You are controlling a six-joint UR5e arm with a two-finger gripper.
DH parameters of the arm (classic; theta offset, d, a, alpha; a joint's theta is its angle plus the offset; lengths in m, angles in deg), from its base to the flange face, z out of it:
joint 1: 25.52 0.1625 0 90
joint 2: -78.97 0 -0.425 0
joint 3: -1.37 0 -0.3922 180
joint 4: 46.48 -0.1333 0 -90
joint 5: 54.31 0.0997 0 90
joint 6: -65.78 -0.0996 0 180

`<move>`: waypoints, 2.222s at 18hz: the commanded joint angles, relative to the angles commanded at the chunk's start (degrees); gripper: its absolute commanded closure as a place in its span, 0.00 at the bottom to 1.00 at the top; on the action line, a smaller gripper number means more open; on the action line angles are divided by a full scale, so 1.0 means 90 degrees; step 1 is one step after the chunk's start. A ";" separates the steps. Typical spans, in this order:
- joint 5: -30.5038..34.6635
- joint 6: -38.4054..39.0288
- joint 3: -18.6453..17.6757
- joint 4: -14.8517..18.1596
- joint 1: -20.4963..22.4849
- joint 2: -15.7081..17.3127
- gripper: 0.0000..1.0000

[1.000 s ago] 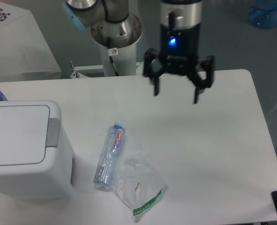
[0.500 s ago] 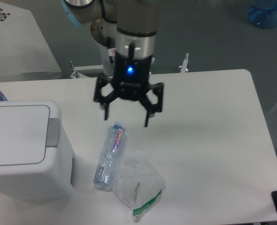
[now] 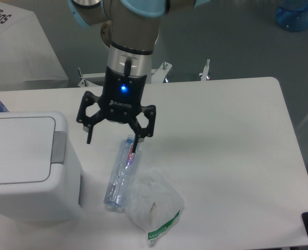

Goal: Open the trash can

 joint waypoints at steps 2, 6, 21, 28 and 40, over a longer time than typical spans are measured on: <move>-0.0040 0.0097 -0.0019 -0.0020 -0.0069 -0.0030 0.00; -0.0049 0.0293 -0.0146 -0.0156 -0.0157 -0.0049 0.00; -0.0030 0.0361 -0.0186 -0.0186 -0.0255 -0.0147 0.00; -0.0030 0.0361 -0.0225 -0.0186 -0.0294 -0.0166 0.00; -0.0030 0.0361 -0.0254 -0.0186 -0.0294 -0.0166 0.00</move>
